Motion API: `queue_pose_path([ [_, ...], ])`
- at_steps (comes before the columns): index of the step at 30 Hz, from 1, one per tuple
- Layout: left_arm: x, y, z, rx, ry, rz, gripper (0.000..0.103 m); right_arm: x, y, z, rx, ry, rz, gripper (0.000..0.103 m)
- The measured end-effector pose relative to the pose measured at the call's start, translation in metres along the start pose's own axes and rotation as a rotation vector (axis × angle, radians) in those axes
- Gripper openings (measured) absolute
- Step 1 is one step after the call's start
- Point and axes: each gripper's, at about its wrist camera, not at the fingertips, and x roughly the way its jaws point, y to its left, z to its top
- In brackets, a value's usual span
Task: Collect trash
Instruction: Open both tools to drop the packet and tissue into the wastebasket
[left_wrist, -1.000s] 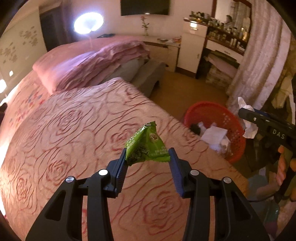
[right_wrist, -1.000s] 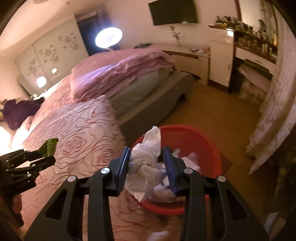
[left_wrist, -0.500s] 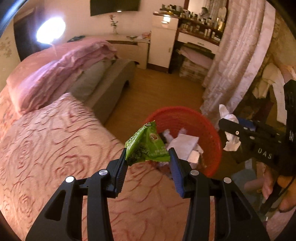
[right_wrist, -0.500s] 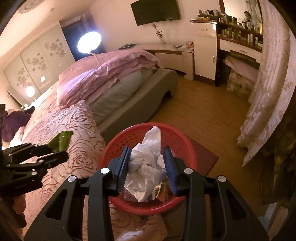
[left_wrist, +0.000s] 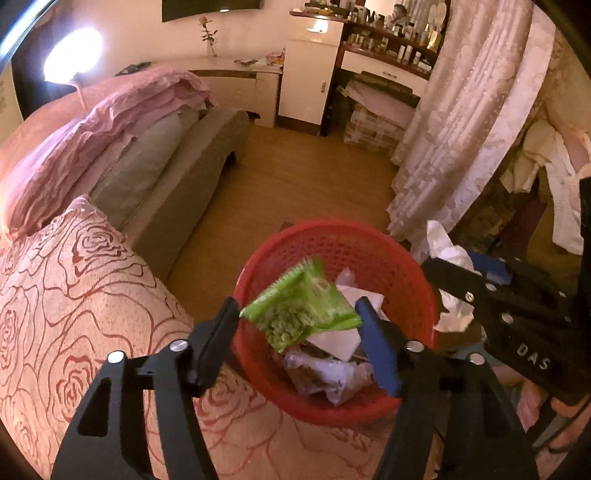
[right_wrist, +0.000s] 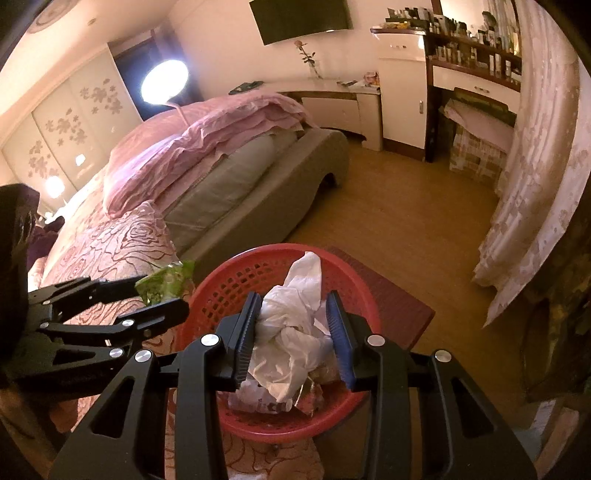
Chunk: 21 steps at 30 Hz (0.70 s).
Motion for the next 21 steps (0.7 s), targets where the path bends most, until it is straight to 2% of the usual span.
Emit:
queue_pose_path([
  [12, -0.014, 0.019, 0.001, -0.061, -0.028, 0.008, 0.075, 0.011, 0.001, -0.005, -0.006, 0.031, -0.007, 0.036],
  [21, -0.036, 0.037, -0.008, -0.084, -0.061, 0.102, 0.078, 0.037, 0.018, -0.001, -0.066, 0.077, -0.003, 0.037],
])
